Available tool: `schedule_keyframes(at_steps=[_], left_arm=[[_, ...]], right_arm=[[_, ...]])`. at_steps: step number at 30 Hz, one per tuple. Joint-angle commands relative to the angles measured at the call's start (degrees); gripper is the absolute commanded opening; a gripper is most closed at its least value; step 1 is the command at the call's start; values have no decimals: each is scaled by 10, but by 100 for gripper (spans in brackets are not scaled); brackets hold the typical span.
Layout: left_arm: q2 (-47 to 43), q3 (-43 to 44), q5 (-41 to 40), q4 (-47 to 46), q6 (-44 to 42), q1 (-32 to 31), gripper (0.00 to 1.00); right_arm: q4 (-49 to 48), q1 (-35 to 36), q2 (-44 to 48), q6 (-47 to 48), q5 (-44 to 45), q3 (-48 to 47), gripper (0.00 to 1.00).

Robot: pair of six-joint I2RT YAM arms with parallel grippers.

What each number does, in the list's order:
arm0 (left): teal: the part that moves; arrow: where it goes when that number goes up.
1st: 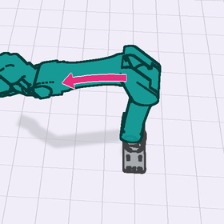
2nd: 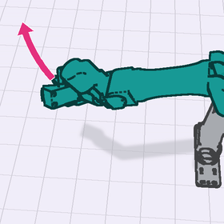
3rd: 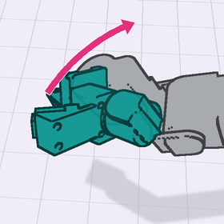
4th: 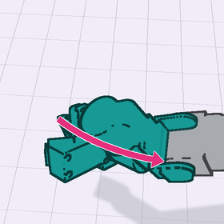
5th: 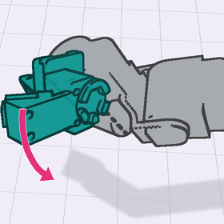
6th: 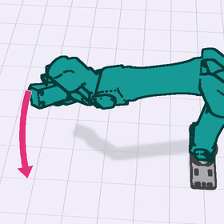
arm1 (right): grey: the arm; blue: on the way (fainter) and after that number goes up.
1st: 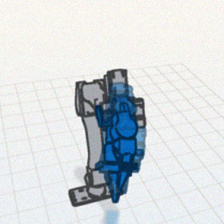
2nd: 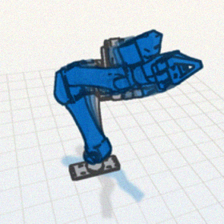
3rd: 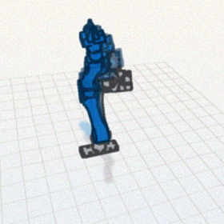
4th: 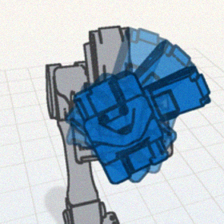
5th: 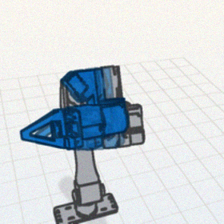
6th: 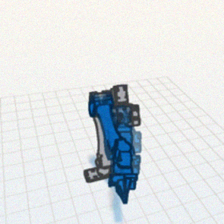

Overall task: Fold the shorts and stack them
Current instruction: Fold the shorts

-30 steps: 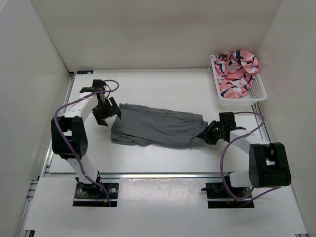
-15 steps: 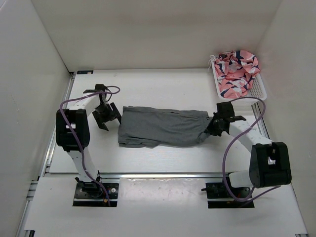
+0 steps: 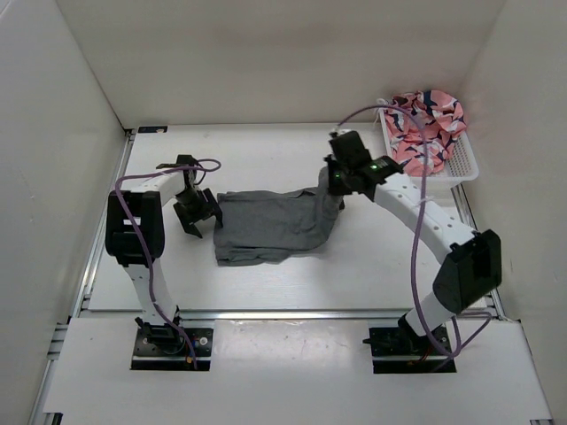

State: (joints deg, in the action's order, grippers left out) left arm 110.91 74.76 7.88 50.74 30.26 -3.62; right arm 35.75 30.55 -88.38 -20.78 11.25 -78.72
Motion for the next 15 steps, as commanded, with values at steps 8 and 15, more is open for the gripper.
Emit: schedule_keyframes(at_steps=[8, 15], left_arm=[[2, 5, 29, -32, 11, -10, 79], [12, 10, 35, -32, 16, -10, 78]], right_arm=[[91, 230, -190, 68, 121, -277, 0], [127, 296, -325, 91, 134, -445, 0]])
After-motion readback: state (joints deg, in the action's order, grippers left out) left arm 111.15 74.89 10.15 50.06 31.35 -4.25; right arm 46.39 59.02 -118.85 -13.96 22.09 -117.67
